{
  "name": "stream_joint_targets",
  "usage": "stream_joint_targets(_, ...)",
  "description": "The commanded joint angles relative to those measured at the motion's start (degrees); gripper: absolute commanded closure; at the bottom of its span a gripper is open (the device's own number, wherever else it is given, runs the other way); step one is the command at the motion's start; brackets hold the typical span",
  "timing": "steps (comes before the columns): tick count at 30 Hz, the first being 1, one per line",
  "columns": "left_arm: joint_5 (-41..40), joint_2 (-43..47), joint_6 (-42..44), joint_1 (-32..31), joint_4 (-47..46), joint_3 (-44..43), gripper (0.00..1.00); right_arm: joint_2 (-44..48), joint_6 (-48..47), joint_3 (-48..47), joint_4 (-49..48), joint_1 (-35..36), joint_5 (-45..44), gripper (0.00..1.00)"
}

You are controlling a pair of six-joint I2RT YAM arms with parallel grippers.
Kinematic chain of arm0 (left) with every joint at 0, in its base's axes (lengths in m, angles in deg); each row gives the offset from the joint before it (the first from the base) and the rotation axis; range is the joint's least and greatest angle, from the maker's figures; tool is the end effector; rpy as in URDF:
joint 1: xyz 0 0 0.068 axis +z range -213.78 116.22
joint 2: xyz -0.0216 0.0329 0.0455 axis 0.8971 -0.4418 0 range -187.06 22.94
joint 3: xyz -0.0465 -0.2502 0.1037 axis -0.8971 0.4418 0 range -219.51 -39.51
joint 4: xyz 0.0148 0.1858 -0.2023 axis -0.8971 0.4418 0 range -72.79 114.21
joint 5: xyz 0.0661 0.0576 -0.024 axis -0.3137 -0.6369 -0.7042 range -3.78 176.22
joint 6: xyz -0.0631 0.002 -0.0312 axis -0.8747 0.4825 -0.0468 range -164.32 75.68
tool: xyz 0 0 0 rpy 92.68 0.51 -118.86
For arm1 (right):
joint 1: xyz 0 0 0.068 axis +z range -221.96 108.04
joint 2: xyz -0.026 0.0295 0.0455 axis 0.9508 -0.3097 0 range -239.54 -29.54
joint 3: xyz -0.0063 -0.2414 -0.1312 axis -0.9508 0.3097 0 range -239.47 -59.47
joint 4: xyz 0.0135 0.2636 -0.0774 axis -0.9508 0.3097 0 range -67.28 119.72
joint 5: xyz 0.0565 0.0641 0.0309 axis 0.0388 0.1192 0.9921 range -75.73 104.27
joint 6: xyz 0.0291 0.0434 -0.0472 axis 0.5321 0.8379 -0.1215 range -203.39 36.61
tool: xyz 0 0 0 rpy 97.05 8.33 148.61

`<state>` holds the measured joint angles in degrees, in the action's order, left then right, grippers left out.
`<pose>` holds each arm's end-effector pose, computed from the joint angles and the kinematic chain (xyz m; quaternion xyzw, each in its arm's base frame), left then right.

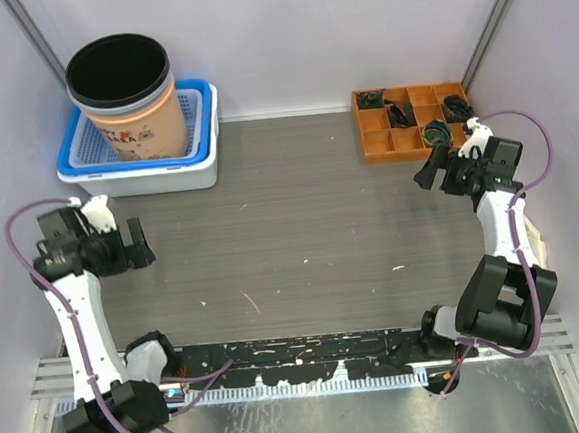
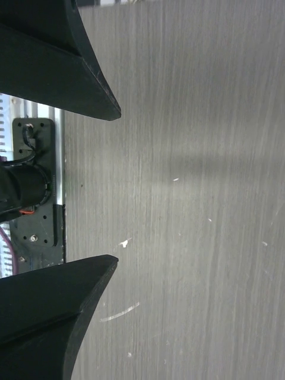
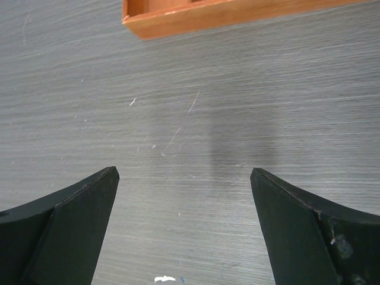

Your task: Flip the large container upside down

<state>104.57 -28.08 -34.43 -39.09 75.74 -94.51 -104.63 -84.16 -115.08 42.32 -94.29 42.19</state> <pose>0.1729 0.0596 0.2934 -0.0730 0.9388 -0.0556 0.3321 0.2998 -0.0940 0.2620 0.0620 0.8801 0.1299 0.4524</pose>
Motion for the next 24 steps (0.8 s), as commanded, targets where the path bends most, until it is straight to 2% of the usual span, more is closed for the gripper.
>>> stream_joint_targets(1,7.52,-6.69,8.55,0.49,9.64,-27.43,0.00,-0.68,-4.91,-2.76,2.44,-0.88,9.90,0.00)
stream_joint_targets(3,12.74,-17.34,12.91,0.53,18.13,-51.00,0.01,-1.23,-5.81,-3.26,3.24,-0.89,11.59,0.00)
stream_joint_targets(4,12.76,-23.97,11.89,0.46,22.40,-63.51,0.01,-1.54,-6.11,-3.51,3.75,-1.00,11.85,0.00)
stream_joint_targets(7,16.38,-47.43,9.70,-0.84,40.90,-109.75,0.01,-2.69,-7.12,-4.31,5.21,-1.03,11.78,0.00)
stream_joint_targets(8,16.39,-52.16,8.03,-2.37,43.04,-117.87,0.01,-2.89,-7.46,-4.52,5.65,-1.09,11.71,0.00)
stream_joint_targets(9,16.66,-51.49,8.17,-3.44,40.37,-113.09,0.01,-3.03,-7.75,-4.70,5.91,-1.23,11.72,0.00)
stream_joint_targets(10,18.93,-48.30,7.59,-3.83,34.12,-100.78,0.01,-3.04,-8.01,-4.71,6.07,-1.24,11.67,0.00)
stream_joint_targets(11,22.74,-46.28,7.26,-3.89,28.63,-92.88,0.01,-3.00,-8.23,-4.59,6.12,-1.32,11.63,0.00)
stream_joint_targets(12,28.60,-46.48,8.58,-3.90,27.35,-89.82,0.01,-3.07,-8.40,-4.54,6.08,-1.39,11.61,0.00)
stream_joint_targets(14,36.35,-50.59,8.45,-4.04,28.21,-94.35,0.01,-3.17,-8.80,-4.38,6.06,-1.42,11.69,0.00)
stream_joint_targets(17,38.20,-56.06,2.79,-4.03,21.71,-105.34,0.01,-3.67,-9.55,-4.33,6.34,-1.56,11.72,0.00)
stream_joint_targets(21,41.06,-53.13,0.03,-3.51,1.03,-97.71,0.01,-4.56,-11.12,-4.65,7.23,-1.56,11.03,0.00)
stream_joint_targets(24,43.66,-53.95,0.04,-3.51,-7.24,-96.14,0.01,-4.82,-12.17,-4.68,7.67,-1.70,10.36,0.00)
